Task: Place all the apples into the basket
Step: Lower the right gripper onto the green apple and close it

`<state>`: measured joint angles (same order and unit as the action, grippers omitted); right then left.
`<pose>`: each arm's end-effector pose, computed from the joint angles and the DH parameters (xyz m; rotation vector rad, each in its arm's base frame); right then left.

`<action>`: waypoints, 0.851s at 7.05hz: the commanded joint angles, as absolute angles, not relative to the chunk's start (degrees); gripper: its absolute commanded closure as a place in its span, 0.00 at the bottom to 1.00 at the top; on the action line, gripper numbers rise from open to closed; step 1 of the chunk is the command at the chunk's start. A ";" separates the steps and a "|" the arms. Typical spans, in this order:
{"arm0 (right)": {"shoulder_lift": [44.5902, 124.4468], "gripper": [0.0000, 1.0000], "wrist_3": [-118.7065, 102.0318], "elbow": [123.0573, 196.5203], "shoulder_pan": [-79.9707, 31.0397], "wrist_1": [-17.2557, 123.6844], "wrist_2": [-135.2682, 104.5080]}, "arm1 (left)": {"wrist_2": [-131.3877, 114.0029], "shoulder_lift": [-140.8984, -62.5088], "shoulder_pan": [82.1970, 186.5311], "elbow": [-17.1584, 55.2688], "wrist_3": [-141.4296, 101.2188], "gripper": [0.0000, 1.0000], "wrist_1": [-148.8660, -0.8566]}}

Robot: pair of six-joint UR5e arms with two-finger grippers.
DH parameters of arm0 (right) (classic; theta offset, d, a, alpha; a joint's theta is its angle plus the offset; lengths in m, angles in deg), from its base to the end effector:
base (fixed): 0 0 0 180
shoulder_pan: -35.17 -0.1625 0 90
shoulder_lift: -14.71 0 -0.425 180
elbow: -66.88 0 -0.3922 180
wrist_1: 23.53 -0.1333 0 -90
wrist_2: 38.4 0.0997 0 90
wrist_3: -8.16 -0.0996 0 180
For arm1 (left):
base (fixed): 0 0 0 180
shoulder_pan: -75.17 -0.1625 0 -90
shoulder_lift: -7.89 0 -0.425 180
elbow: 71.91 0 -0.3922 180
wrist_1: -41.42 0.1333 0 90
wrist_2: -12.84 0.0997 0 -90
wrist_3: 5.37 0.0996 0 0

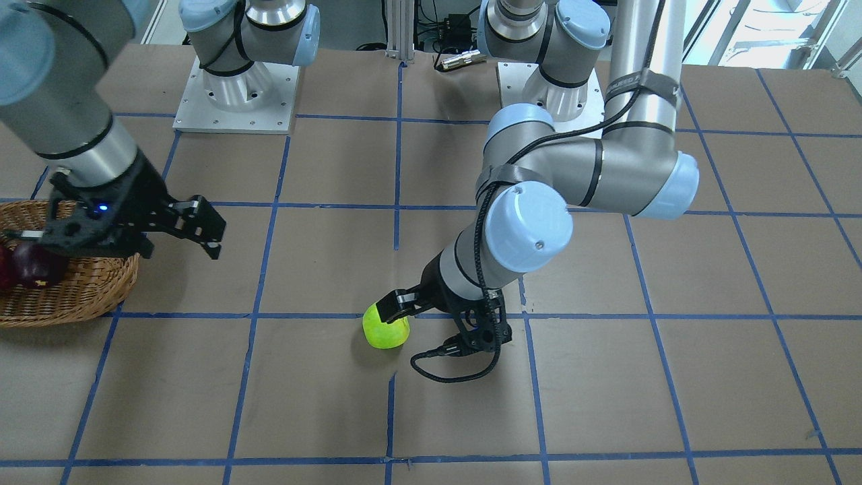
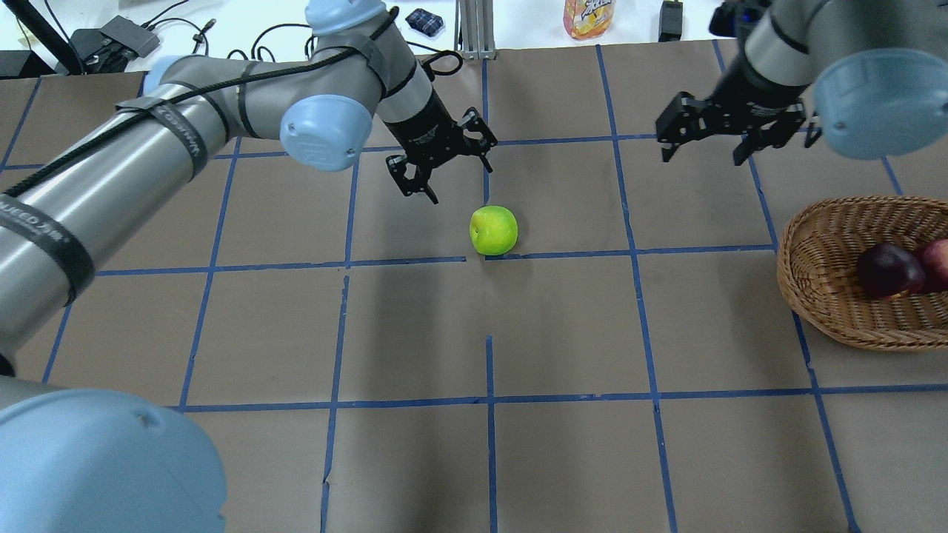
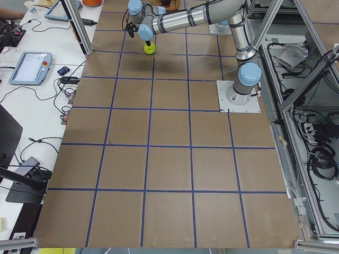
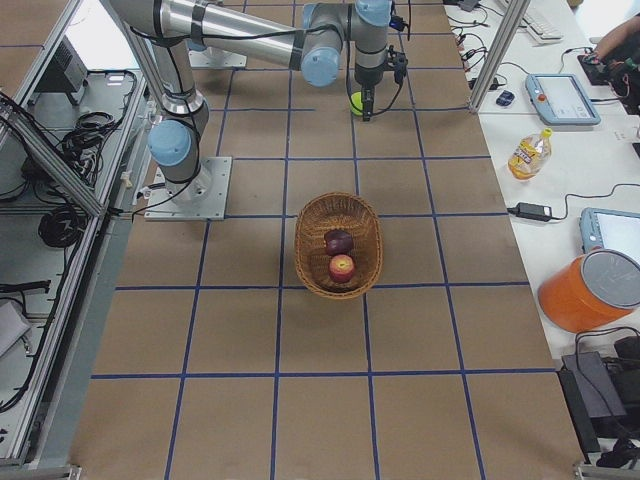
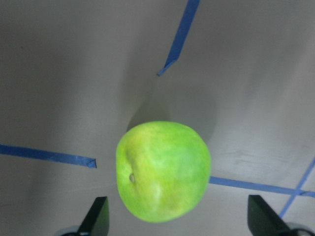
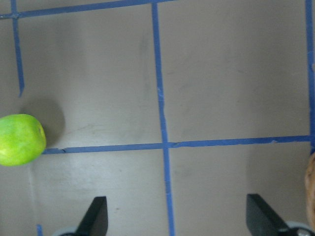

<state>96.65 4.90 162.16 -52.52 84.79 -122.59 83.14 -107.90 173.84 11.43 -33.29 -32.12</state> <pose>0.1211 -0.5545 0.4028 0.1409 3.0335 -0.1308 -0.2631 -0.6181 0.3183 0.4830 -2.7801 -0.2162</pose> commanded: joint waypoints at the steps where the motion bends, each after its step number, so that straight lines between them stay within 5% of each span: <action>1: 88.76 0.00 -12.42 159.54 -65.93 93.76 -123.21 | 87.77 -97.72 165.12 11.06 -13.91 0.00 -48.93; 4: 77.58 0.00 -19.36 155.91 -73.73 98.96 -123.30 | 101.95 -83.90 165.51 11.14 -6.70 0.00 -57.98; 6: 73.80 0.00 -17.33 155.92 -73.91 99.42 -123.65 | 103.89 -82.38 166.31 10.97 -4.60 0.00 -56.24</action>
